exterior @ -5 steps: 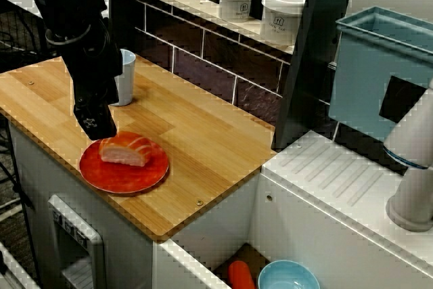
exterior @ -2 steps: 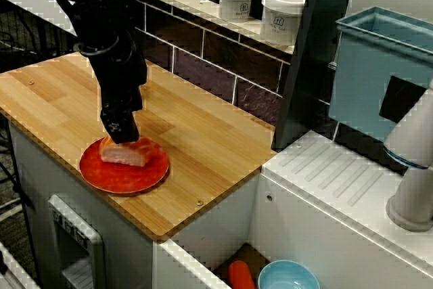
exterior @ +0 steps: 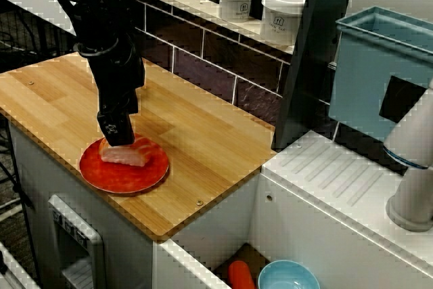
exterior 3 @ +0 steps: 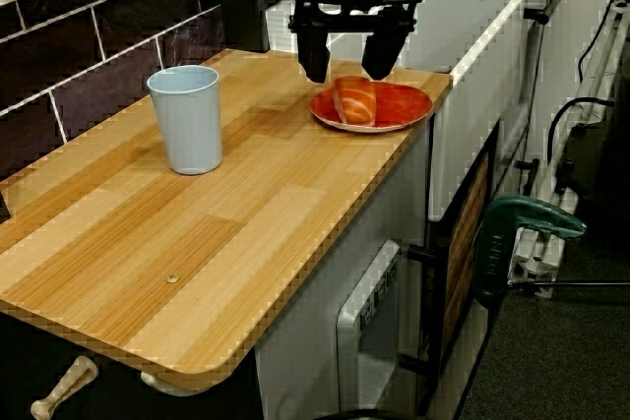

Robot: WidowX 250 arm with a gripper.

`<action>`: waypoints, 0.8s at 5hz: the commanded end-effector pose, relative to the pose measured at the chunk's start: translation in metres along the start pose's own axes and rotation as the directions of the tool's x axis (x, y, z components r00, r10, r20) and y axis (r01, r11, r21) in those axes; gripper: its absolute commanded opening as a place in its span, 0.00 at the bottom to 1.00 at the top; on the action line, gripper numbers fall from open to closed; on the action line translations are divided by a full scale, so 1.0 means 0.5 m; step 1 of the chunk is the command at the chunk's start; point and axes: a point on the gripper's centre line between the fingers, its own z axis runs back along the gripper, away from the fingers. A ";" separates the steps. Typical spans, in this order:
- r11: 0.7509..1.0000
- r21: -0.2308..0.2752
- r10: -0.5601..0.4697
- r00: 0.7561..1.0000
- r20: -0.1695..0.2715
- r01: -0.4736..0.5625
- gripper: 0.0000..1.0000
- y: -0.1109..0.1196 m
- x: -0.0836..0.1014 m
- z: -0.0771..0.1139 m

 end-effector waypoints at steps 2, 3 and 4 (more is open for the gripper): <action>1.000 0.026 0.001 1.000 0.025 -0.001 1.00 0.002 0.013 0.030; 1.000 0.027 0.000 1.000 0.018 0.000 1.00 0.004 0.014 0.023; 1.000 0.029 -0.006 1.000 0.007 0.006 1.00 -0.004 0.012 0.012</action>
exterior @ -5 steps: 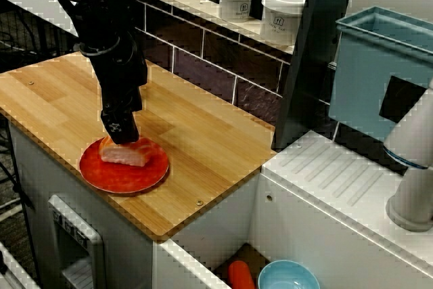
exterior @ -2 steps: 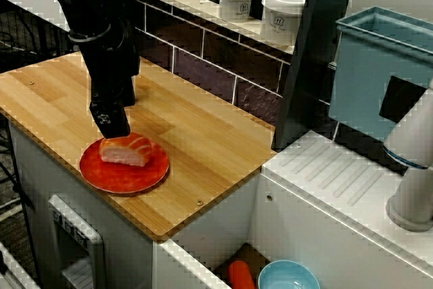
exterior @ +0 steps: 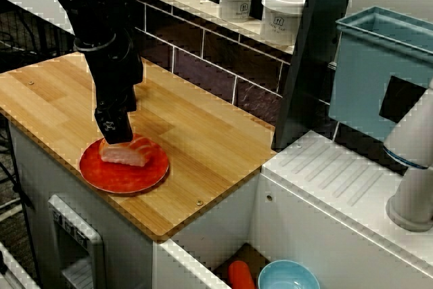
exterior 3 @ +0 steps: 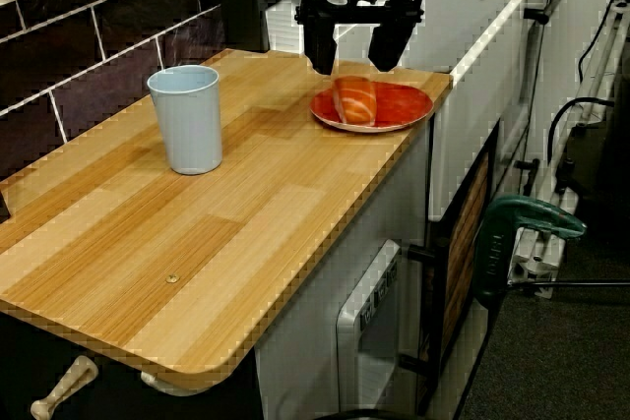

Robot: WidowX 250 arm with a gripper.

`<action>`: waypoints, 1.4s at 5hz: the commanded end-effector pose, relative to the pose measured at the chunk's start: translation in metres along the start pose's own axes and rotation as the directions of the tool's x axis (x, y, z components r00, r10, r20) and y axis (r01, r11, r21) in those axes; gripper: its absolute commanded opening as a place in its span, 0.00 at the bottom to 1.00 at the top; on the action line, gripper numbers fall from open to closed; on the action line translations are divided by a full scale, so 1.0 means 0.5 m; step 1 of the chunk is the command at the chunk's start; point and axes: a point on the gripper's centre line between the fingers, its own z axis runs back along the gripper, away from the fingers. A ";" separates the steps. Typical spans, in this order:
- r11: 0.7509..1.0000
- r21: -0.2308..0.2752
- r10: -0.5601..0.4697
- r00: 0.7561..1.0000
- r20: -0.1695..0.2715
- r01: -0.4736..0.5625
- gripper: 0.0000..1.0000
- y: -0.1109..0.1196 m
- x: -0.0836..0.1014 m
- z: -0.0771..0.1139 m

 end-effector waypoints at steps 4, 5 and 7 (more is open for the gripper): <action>0.997 0.065 0.043 0.997 -0.067 -0.039 0.00 -0.013 -0.010 -0.048; 0.998 0.055 0.037 0.998 -0.057 -0.034 0.00 -0.017 -0.017 -0.047; 0.996 0.048 0.075 0.996 -0.052 -0.073 0.00 -0.003 -0.019 -0.013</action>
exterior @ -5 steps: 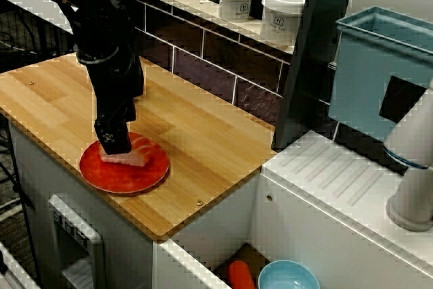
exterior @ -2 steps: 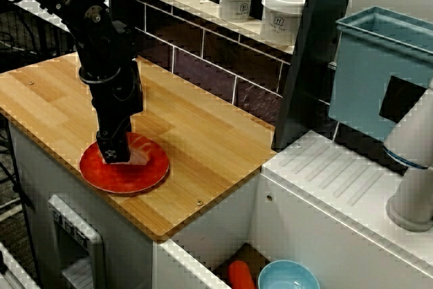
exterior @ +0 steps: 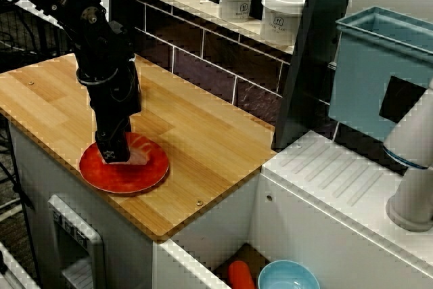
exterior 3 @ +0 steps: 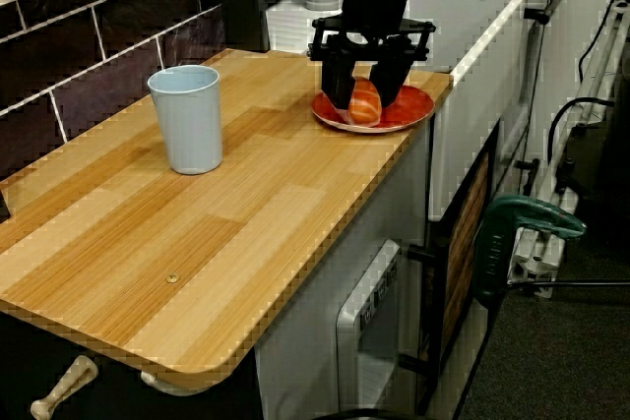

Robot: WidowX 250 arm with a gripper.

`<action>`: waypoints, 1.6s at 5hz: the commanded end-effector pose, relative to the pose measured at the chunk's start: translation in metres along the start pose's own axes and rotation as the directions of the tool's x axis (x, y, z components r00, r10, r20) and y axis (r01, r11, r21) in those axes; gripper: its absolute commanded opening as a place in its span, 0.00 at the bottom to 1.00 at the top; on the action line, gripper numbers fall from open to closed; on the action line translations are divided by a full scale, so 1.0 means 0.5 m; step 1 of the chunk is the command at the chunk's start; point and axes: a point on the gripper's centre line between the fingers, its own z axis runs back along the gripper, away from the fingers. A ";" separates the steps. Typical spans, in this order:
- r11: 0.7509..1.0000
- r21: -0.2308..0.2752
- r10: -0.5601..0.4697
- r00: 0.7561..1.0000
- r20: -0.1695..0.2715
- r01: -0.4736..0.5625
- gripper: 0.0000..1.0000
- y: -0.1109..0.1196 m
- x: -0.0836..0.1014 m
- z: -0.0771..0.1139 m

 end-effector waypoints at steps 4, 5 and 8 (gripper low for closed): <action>0.859 0.042 0.511 0.860 -0.021 -0.510 0.00 0.137 -0.095 0.108; 0.789 0.058 0.615 0.785 -0.074 -0.612 0.00 0.178 -0.124 0.090; 0.735 0.093 0.677 0.719 -0.159 -0.672 1.00 0.227 -0.153 0.033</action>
